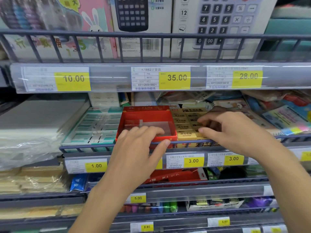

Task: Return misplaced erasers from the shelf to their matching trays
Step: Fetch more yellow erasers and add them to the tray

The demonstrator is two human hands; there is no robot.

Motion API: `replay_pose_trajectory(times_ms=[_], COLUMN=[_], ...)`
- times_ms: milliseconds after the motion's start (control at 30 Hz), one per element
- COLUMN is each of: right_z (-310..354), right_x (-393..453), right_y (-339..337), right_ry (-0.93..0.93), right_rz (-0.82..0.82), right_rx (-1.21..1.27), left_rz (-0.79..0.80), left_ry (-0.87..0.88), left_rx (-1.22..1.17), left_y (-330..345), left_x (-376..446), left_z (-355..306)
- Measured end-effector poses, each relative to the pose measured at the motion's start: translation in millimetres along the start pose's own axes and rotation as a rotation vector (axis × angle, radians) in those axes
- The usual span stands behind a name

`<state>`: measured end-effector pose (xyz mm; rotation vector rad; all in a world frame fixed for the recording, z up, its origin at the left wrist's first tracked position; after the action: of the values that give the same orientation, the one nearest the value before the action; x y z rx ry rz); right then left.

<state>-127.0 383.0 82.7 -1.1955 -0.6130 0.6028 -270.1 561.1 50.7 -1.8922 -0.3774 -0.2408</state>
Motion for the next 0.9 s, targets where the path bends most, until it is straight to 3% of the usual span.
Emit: replay_pose_trajectory(times_ms=[67, 167, 233, 367, 700, 900], right_z=[12.3, 33.8, 50.3, 69.6, 28.8, 5.4], right_x=[-14.6, -40.4, -56.5, -91.1, -266.4, -424.3], right_y=[-7.7, -2.7, 13.7, 71.7, 327.7, 410.3], right_ry=[-0.043, -0.148, -0.206, -0.162, 0.686, 1.101], right_rz=[-0.167, -0.283, -0.249, -0.161, 0.101, 0.158], right_rx=[0.077, 0.559, 0.816, 1.066, 1.289, 1.303], left_rz=[-0.101, -0.242, -0.224, -0.043, 0.697, 0.987], left_ry=[0.018, 0.036, 0.055, 0.013, -0.652, -0.804], left_rx=[-0.201, -0.544, -0.746, -0.962, -1.033, -0.905], left_y=[-10.7, -28.5, -31.7, -2.1, 243.7, 316.5], left_x=[-8.4, -30.6, -46.1, -83.8, -262.2, -362.3], left_z=[3.3, 11.5, 17.9, 41.5, 124.2, 111.3])
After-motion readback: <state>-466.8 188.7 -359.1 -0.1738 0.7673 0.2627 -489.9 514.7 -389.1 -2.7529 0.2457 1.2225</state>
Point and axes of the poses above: each hand's wrist, its own x-axis towards the middle knuckle, its own y-axis out of the palm, z = x × y, the point moved 7 cm from there along x, towards the middle knuckle, and after that the axes turned 10 degrees about z, right-handed, at the moved point
